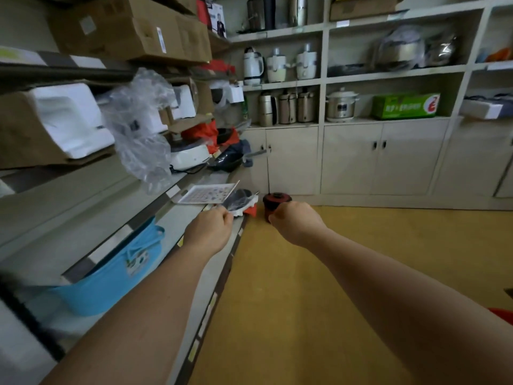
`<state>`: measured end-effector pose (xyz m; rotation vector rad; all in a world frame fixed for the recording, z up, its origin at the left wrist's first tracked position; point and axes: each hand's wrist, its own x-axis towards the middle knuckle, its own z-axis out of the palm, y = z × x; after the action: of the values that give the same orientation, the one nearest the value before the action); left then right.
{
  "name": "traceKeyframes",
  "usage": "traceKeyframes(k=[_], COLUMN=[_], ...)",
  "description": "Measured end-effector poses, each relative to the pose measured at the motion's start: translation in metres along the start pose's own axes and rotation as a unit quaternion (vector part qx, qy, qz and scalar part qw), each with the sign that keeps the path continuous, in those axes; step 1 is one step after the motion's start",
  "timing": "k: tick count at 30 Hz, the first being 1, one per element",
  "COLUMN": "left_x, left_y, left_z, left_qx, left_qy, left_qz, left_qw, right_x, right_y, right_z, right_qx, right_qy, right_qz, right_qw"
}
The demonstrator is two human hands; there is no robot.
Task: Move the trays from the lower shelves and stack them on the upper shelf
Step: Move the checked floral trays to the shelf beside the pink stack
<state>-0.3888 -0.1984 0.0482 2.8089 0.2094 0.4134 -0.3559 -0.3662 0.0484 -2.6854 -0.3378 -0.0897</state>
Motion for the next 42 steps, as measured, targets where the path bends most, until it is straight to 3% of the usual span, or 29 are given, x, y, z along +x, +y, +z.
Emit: traceKeyframes(k=[11,21,30,38,42], left_x=[0.216,0.424,0.572,0.664,0.711], left_y=[0.015,-0.039,-0.097,-0.141,-0.161], left_z=[0.092,0.198,0.25,0.329,0.381], left_qx=[-0.006,-0.029,-0.038,-0.053,-0.036], left_qy=[-0.026,-0.063,-0.099,-0.115,-0.136], left_qz=[-0.062,-0.115,-0.194,-0.317,-0.384], left_qw=[0.998,0.991,0.975,0.94,0.912], right_x=[0.26,0.49,0.67,0.814,0.89], right_y=[0.065,0.081,0.072,0.069,0.074], right_z=[0.03,0.106,0.161,0.255,0.303], right_qx=[-0.016,-0.023,-0.037,-0.056,-0.101], right_qy=[-0.066,-0.115,-0.168,-0.279,-0.36], right_qz=[-0.065,-0.088,-0.12,-0.218,-0.289], right_qw=[0.996,0.989,0.978,0.934,0.881])
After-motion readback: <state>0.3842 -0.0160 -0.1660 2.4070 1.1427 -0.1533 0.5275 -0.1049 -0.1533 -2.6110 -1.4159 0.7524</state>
